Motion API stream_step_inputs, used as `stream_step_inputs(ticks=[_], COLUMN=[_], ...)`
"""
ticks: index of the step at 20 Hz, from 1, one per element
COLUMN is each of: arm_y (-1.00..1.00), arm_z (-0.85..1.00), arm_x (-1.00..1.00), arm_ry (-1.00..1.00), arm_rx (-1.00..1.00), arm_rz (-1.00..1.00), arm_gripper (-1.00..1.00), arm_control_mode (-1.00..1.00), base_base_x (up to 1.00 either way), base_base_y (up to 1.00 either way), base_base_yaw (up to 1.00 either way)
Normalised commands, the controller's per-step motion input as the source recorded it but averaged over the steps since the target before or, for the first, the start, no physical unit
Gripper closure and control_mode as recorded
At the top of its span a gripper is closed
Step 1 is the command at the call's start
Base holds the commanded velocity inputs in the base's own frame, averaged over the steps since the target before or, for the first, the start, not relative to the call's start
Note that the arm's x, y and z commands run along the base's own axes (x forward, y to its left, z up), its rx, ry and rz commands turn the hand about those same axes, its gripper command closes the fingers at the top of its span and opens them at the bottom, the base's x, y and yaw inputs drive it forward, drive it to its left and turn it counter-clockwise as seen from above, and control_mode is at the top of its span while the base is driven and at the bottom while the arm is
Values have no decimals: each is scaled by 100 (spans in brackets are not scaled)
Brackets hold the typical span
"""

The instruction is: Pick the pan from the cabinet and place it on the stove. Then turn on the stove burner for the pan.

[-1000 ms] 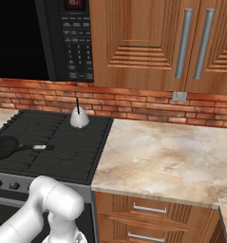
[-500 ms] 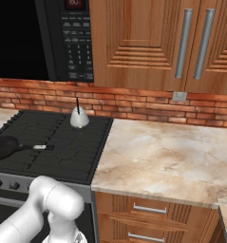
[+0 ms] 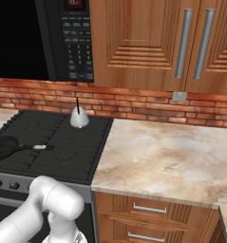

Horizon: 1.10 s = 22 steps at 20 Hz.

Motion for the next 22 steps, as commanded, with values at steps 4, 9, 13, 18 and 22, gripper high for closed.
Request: stream_step_inputs(ticks=[4, 9, 13, 18, 22], arm_y=[0, 0, 3, 3, 0], arm_z=[7, 2, 3, 2, -1], arm_x=[-4, -3, -5, 0, -1], arm_ry=[2, 3, 4, 4, 1], arm_rx=[-27, -27, -21, -14, -4], arm_rz=[-6, -6, -7, -7, -2], arm_gripper=[100, 100, 100, 100, -100], arm_control_mode=[-100, -100, -100, -100, -100], base_base_x=[0, 0, 0, 0, 0], base_base_y=[0, 0, 0, 0, 0], base_base_yaw=[0, 0, 0, 0, 0])
